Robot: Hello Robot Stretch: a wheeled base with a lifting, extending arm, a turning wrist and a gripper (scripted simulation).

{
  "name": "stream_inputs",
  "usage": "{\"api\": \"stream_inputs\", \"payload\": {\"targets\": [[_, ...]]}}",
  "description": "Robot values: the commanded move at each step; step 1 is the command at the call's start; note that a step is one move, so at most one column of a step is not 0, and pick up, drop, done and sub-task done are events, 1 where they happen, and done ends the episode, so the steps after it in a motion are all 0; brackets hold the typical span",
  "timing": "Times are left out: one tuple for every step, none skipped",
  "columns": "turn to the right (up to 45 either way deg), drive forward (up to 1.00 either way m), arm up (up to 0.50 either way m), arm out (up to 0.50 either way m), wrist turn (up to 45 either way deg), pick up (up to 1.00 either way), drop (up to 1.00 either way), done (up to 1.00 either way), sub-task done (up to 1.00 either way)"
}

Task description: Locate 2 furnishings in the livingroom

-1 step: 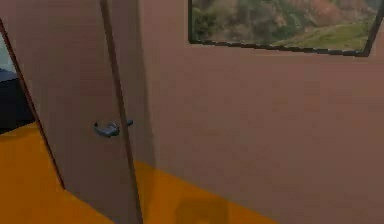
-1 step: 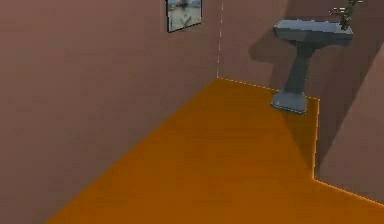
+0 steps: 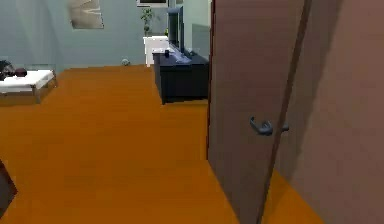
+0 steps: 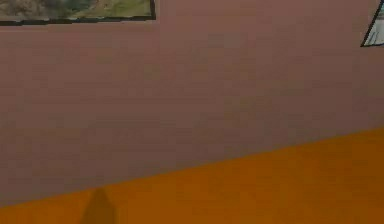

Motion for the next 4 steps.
{"api": "stream_inputs", "payload": {"targets": [[-45.0,0.00,0.00,0.00,0.0,0.00,0.00,0.00,0.00],[-42.0,0.00,0.00,0.00,0.0,0.00,0.00,0.00,0.00],[0.0,1.00,0.00,0.00,0.0,0.00,0.00,0.00,0.00],[0.0,1.00,0.00,0.00,0.0,0.00,0.00,0.00,0.00]]}}
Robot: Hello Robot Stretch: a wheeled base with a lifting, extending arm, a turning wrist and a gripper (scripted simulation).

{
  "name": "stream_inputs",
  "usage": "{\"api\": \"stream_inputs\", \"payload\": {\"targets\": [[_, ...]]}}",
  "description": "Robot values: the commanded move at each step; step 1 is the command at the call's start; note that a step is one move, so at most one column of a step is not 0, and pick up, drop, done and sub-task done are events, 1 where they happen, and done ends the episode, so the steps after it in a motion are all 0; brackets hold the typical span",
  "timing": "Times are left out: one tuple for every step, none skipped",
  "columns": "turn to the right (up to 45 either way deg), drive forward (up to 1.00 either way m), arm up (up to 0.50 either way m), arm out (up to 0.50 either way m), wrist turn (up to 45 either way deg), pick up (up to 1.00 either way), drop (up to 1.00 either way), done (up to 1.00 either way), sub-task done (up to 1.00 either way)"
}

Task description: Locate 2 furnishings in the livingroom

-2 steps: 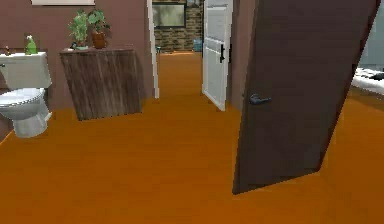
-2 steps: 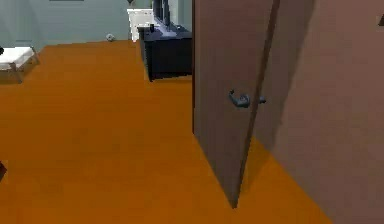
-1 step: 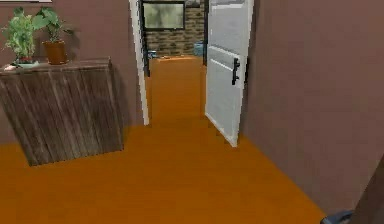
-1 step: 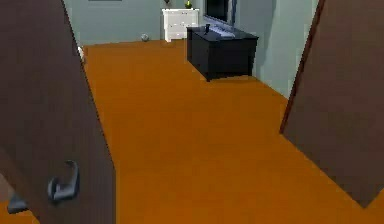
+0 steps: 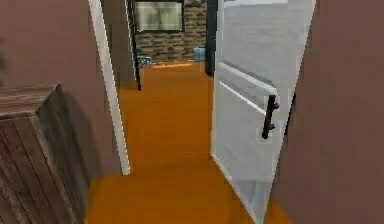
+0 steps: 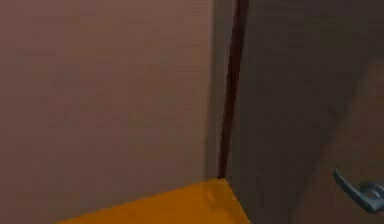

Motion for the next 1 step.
{"api": "stream_inputs", "payload": {"targets": [[0.0,1.00,0.00,0.00,0.0,0.00,0.00,0.00,0.00]]}}
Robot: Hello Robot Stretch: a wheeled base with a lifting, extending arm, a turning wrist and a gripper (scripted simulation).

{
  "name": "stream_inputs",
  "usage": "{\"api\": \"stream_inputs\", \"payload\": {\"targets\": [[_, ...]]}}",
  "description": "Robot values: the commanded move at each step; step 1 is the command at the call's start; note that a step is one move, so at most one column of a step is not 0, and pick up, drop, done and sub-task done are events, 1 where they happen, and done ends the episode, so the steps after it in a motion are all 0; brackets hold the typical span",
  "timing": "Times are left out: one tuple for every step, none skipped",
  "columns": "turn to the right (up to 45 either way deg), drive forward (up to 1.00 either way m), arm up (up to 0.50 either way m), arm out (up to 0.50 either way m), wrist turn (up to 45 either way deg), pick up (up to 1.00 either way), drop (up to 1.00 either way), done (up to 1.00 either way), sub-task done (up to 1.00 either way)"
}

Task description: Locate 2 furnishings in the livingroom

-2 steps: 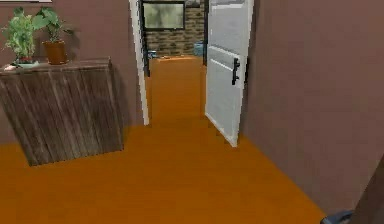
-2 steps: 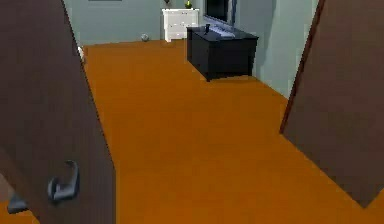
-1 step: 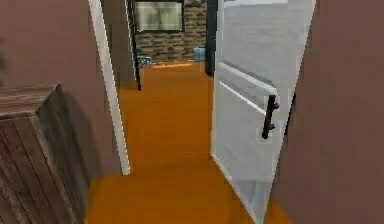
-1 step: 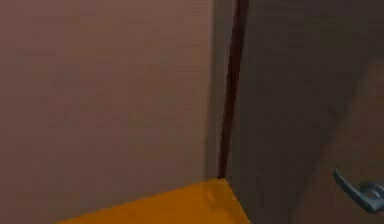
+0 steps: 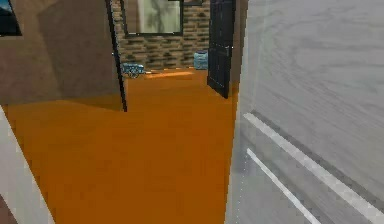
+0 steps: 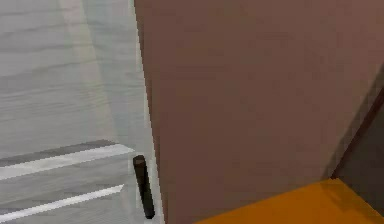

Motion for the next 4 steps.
{"api": "stream_inputs", "payload": {"targets": [[-6.0,0.00,0.00,0.00,0.0,0.00,0.00,0.00,0.00],[0.0,0.60,0.00,0.00,0.0,0.00,0.00,0.00,0.00],[-6.0,0.00,0.00,0.00,0.0,0.00,0.00,0.00,0.00],[0.0,1.00,0.00,0.00,0.0,0.00,0.00,0.00,0.00]]}}
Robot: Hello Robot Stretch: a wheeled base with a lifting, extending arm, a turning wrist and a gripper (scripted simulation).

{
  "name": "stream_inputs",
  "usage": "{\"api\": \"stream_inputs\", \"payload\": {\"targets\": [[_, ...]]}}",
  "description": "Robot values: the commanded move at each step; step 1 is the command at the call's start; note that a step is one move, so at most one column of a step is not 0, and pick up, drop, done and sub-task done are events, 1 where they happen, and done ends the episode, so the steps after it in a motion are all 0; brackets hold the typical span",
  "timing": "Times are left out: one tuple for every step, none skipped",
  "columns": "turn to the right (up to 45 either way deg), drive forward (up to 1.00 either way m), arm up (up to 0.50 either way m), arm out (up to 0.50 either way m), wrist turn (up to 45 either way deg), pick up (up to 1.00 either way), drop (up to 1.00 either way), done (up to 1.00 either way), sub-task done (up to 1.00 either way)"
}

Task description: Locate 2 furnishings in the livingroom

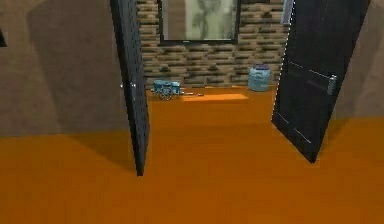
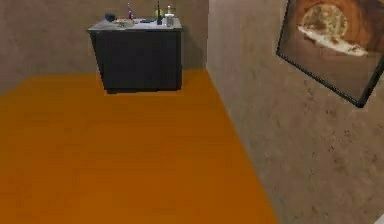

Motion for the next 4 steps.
{"api": "stream_inputs", "payload": {"targets": [[0.0,1.00,0.00,0.00,0.0,0.00,0.00,0.00,0.00],[-6.0,0.00,0.00,0.00,0.0,0.00,0.00,0.00,0.00],[-3.0,0.00,0.00,0.00,0.0,0.00,0.00,0.00,0.00],[0.0,0.45,0.00,0.00,0.0,0.00,0.00,0.00,0.00]]}}
